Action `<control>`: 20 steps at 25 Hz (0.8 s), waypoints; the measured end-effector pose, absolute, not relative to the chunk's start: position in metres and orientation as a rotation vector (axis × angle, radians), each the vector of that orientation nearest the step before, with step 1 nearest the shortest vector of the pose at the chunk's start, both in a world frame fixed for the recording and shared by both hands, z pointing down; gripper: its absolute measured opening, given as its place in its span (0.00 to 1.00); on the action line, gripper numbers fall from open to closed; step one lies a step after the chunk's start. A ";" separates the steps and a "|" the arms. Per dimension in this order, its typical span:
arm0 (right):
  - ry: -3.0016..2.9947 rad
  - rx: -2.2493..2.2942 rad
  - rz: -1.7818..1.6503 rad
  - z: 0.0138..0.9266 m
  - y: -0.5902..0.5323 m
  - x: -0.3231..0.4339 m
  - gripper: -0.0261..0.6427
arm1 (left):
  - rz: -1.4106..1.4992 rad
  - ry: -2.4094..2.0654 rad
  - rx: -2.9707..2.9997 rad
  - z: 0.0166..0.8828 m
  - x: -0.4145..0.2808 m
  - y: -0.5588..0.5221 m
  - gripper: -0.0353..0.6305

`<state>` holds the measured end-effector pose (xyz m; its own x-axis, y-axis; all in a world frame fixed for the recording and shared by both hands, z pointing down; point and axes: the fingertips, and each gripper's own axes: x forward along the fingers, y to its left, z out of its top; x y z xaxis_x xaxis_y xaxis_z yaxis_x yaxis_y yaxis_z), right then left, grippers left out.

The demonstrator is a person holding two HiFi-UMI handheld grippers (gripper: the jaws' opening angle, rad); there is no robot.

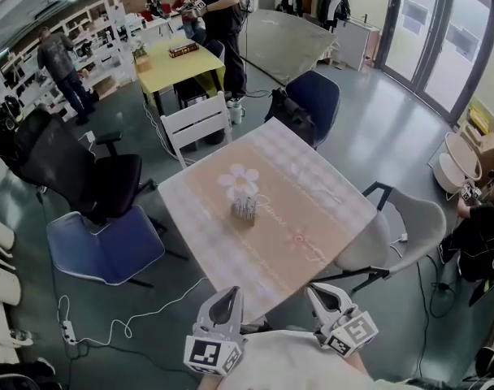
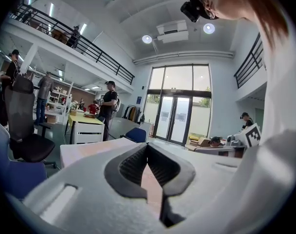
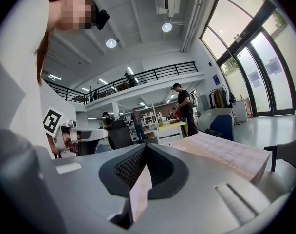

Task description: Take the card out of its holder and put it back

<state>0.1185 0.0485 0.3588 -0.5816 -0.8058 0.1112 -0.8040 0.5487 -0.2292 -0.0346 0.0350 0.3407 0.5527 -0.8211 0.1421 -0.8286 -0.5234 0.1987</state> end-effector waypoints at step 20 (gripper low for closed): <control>2.818 -1.301 -0.422 0.365 0.017 0.105 0.04 | 0.069 -1.495 2.429 0.353 -0.046 0.022 0.05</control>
